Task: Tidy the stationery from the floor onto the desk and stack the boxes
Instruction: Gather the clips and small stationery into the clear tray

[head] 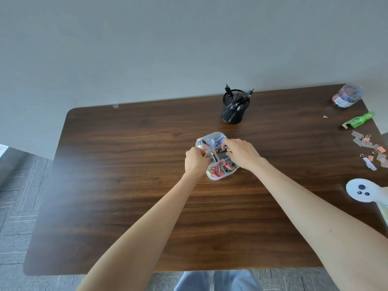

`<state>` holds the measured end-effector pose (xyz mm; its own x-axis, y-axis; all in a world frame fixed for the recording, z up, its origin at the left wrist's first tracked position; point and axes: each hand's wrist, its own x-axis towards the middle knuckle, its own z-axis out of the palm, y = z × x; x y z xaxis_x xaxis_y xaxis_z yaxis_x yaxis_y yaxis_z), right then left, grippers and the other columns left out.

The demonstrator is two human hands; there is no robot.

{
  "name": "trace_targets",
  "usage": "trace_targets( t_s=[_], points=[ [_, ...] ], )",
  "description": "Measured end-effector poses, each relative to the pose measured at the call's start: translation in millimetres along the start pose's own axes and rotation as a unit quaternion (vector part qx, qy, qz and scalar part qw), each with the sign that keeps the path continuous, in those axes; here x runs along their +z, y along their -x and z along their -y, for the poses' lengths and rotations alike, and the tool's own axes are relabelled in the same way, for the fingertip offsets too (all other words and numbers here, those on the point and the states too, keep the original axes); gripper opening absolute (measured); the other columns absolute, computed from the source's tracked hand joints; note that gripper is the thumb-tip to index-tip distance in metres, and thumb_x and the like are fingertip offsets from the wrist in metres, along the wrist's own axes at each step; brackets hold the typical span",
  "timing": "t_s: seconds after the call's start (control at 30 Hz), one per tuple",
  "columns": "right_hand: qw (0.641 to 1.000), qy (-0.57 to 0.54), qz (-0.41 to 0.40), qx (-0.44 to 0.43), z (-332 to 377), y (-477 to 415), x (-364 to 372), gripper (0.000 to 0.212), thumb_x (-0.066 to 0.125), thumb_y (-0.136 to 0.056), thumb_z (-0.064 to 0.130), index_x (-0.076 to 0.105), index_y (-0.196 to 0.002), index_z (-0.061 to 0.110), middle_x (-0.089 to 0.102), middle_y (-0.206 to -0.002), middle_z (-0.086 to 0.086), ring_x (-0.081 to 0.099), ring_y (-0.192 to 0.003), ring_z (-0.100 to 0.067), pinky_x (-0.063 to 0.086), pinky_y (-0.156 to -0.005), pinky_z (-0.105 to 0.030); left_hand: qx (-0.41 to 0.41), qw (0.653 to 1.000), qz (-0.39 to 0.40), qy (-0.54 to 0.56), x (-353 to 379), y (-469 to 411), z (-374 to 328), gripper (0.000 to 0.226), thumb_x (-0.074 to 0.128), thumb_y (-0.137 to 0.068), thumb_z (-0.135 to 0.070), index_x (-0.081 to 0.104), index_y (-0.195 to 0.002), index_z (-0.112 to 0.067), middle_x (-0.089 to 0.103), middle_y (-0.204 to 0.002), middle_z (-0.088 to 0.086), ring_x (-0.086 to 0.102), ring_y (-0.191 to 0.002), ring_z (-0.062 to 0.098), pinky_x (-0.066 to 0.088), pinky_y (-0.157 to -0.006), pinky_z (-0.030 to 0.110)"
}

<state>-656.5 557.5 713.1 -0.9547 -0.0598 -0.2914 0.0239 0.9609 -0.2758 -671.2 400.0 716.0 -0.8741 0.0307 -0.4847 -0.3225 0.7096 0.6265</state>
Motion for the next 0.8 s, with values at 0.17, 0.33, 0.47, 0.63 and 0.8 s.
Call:
trace_targets(
  t_s=[0.17, 0.33, 0.47, 0.63, 0.8],
  points=[
    [1.0, -0.023, -0.003, -0.01, 6, -6, 5, 0.037, 0.063, -0.089, 0.008, 0.053, -0.123, 0.018, 0.063, -0.121, -0.007, 0.066, -0.096, -0.022, 0.052, -0.072, -0.026, 0.018, 1.0, -0.018, -0.004, 0, 5, 2, 0.035, 0.063, -0.087, -0.002, 0.062, -0.122, 0.0, 0.068, -0.114, 0.015, 0.066, -0.096, 0.026, 0.052, -0.078, 0.029],
    [0.999, -0.039, -0.025, -0.009, 7, -5, 5, 0.039, 0.066, -0.087, 0.007, 0.051, -0.122, 0.015, 0.063, -0.12, -0.007, 0.066, -0.098, -0.02, 0.046, -0.069, -0.02, 0.052, 0.998, -0.045, 0.006, 1, 11, 3, 0.031, 0.064, -0.088, -0.004, 0.064, -0.119, -0.006, 0.068, -0.112, 0.011, 0.058, -0.083, 0.015, 0.047, -0.07, 0.023],
    [0.997, -0.066, -0.037, -0.017, 3, -5, 4, 0.034, 0.068, -0.084, 0.003, 0.055, -0.113, 0.015, 0.065, -0.114, -0.004, 0.064, -0.095, -0.018, 0.053, -0.075, -0.026, 0.059, 0.997, -0.054, 0.015, 1, 15, 5, 0.031, 0.067, -0.087, -0.009, 0.064, -0.118, -0.007, 0.067, -0.112, 0.009, 0.064, -0.092, 0.019, 0.052, -0.074, 0.027],
    [0.99, -0.107, -0.094, -0.016, -4, -1, 6, 0.025, 0.067, -0.084, 0.002, 0.06, -0.104, 0.015, 0.064, -0.109, 0.0, 0.063, -0.092, -0.014, 0.052, -0.07, -0.024, 0.091, 0.993, -0.072, -0.02, 1, 15, 14, 0.022, 0.063, -0.089, -0.01, 0.067, -0.11, -0.013, 0.069, -0.106, 0.002, 0.066, -0.09, 0.019, 0.057, -0.074, 0.035],
    [0.979, -0.12, -0.159, 0.049, -9, 15, 16, 0.017, 0.061, -0.089, 0.007, 0.058, -0.104, 0.015, 0.058, -0.111, 0.0, 0.063, -0.09, -0.014, 0.048, -0.064, -0.021, 0.176, 0.969, -0.13, -0.116, 1, 18, 26, 0.031, 0.061, -0.086, -0.004, 0.059, -0.114, -0.016, 0.055, -0.116, 0.0, 0.054, -0.101, 0.018, 0.051, -0.067, 0.031]
  ],
)
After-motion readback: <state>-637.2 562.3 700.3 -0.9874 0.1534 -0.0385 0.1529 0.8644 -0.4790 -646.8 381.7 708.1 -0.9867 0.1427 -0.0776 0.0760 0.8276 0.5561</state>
